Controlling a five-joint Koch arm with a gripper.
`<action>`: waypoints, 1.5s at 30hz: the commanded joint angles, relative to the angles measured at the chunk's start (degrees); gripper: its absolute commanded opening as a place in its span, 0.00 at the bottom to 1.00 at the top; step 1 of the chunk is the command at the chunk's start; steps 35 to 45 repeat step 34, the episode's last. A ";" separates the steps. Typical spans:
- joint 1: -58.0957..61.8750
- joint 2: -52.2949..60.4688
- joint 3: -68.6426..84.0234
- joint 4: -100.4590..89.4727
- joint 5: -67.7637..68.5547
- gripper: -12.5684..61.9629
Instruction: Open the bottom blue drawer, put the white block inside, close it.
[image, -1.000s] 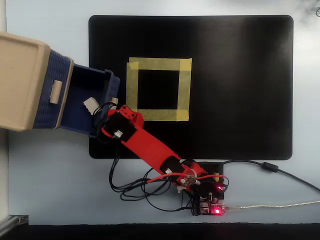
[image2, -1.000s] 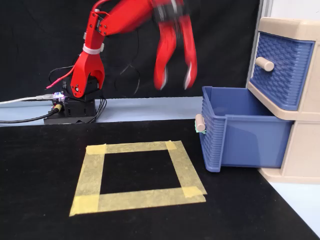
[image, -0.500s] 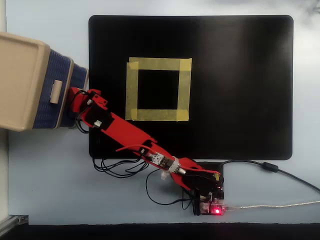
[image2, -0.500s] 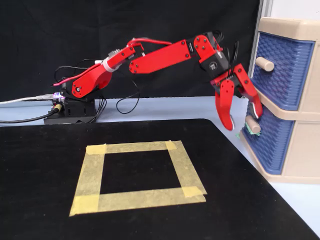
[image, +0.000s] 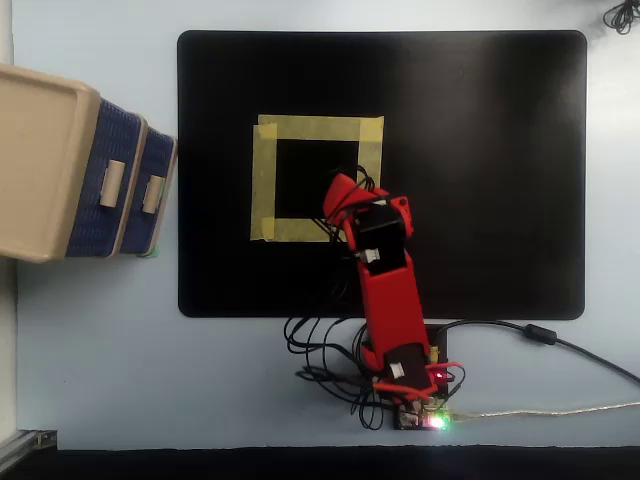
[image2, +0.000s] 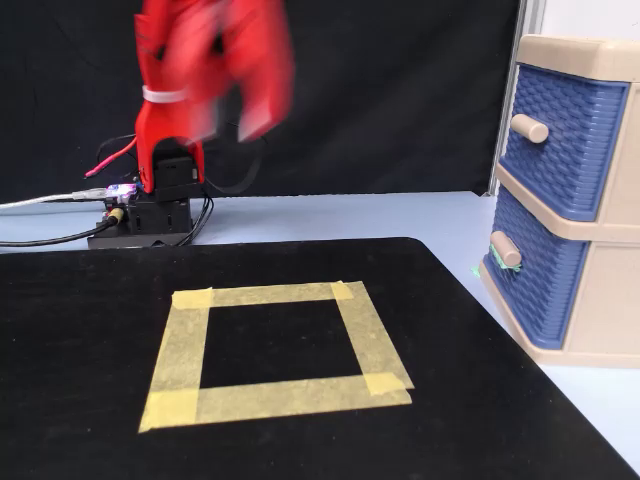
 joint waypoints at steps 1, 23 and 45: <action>4.57 9.14 8.35 2.99 19.60 0.62; 27.16 46.14 93.25 -18.02 49.48 0.63; 27.16 46.14 93.43 -18.11 49.57 0.63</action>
